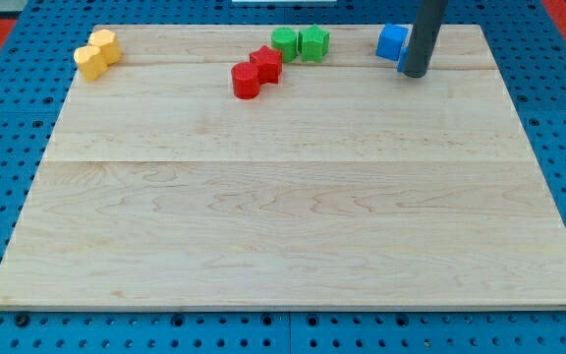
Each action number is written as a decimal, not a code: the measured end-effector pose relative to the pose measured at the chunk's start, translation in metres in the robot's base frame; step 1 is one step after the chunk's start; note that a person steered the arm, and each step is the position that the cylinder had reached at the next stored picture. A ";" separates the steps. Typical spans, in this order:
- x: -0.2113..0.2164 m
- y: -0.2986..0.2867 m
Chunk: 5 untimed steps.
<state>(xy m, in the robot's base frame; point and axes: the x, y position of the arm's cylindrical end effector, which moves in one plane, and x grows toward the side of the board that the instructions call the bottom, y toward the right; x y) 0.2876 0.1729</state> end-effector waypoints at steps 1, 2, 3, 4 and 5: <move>-0.003 0.001; 0.003 -0.055; 0.003 -0.123; -0.013 -0.140; -0.033 -0.168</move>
<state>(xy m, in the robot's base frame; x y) 0.2546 0.0050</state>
